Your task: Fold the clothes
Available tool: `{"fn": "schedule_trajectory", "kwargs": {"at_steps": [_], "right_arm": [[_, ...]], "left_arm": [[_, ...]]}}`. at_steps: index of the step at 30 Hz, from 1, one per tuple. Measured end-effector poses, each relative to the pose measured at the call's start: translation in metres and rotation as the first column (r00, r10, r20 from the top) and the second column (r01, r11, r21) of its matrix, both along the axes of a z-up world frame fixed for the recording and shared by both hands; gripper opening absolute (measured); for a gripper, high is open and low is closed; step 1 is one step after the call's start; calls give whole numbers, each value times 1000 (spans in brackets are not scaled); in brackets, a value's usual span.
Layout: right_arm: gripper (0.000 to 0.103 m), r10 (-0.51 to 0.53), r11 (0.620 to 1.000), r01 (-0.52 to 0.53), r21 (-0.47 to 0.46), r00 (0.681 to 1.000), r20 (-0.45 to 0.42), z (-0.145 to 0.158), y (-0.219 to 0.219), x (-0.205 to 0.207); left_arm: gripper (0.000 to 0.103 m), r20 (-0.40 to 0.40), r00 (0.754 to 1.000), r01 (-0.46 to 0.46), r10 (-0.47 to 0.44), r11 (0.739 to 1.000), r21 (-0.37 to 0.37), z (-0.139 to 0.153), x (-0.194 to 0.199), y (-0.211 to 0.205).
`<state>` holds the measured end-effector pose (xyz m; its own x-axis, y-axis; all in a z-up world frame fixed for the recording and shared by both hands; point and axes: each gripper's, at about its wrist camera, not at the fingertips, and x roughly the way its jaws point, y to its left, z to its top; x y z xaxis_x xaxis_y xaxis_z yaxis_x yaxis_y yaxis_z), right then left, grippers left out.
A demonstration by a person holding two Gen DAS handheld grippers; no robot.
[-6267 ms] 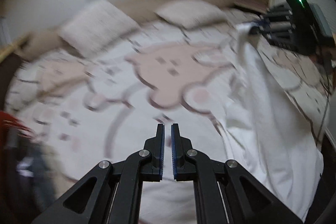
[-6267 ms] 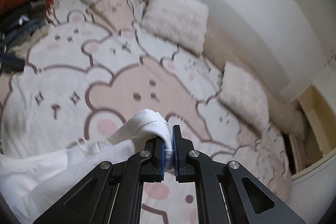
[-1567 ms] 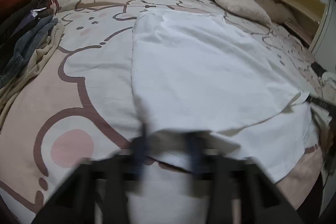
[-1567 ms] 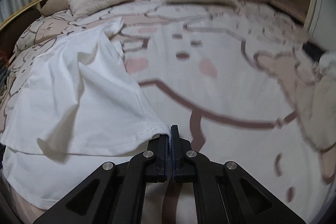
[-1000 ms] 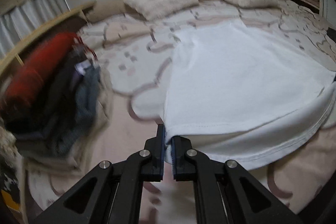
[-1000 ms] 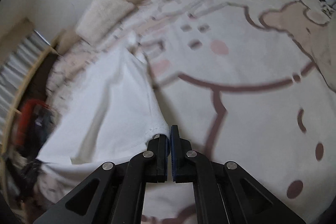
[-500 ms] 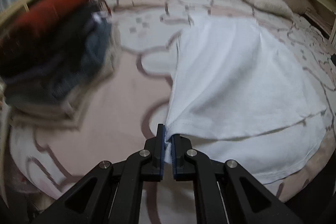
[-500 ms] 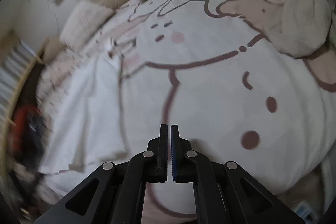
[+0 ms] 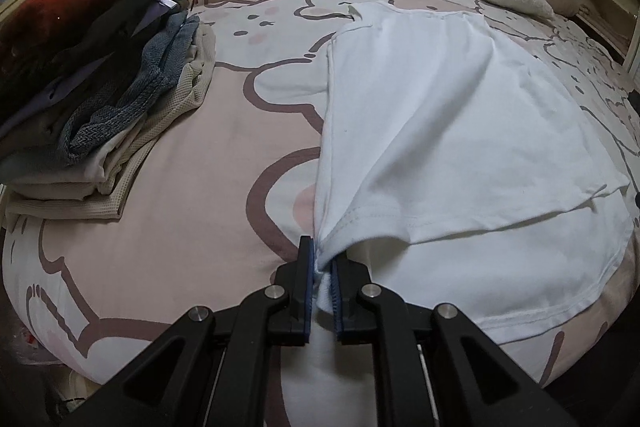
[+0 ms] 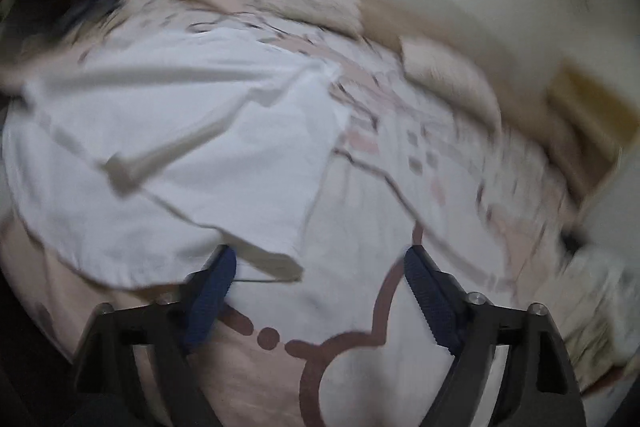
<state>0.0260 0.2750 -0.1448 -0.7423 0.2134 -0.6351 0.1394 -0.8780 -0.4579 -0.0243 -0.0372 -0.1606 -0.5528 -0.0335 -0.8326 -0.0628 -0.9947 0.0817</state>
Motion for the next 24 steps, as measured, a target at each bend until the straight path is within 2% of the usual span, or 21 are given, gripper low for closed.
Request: {"fn": "schedule_trajectory", "kwargs": {"at_steps": [2, 5, 8, 9, 12, 13, 15, 17, 19, 20, 24], "right_arm": [[85, 83, 983, -77, 167, 996, -29, -8, -18, 6], [85, 135, 932, -120, 341, 991, -22, -25, -31, 5], [79, 158, 898, -142, 416, 987, -4, -36, -35, -2], [73, 161, 891, -146, 430, 987, 1, -38, -36, -4], [70, 181, 865, -168, 472, 983, 18, -44, -40, -10], [63, 196, 854, -184, 487, 980, 27, -47, -41, -11], [51, 255, 807, -236, 542, 966, 42, -59, -48, -11], [17, 279, 781, -267, 565, 958, 66, -70, -54, -15], [2, 258, 796, -238, 557, 965, 44, -68, -51, -17], [2, 246, 804, -222, 552, 969, 32, -67, -49, -18], [2, 73, 885, -45, 464, 996, -42, -30, -14, -21]], "left_arm": [[10, -1, 1000, 2, -2, 1000, -6, -1, -1, 0], [10, -1, 1000, 4, -4, 1000, -11, -2, -1, 1], [10, 1, 1000, 2, -2, 1000, 1, -2, -2, 0], [10, 2, 1000, 1, -1, 1000, 4, -2, -2, -1], [10, 4, 1000, -1, 1, 1000, 13, -4, -3, -2], [10, 4, 1000, -2, 2, 1000, 15, -4, -3, -2], [10, 2, 1000, 0, 0, 1000, 14, -4, -3, -2], [10, -3, 1000, 2, -2, 1000, 13, -4, -3, -2], [11, -10, 1000, -1, 1, 1000, 3, -4, -2, -1], [11, -13, 1000, -3, 3, 1000, -5, -4, -1, -1], [11, -16, 1000, -9, 8, 1000, -27, -3, -2, 1]]}}
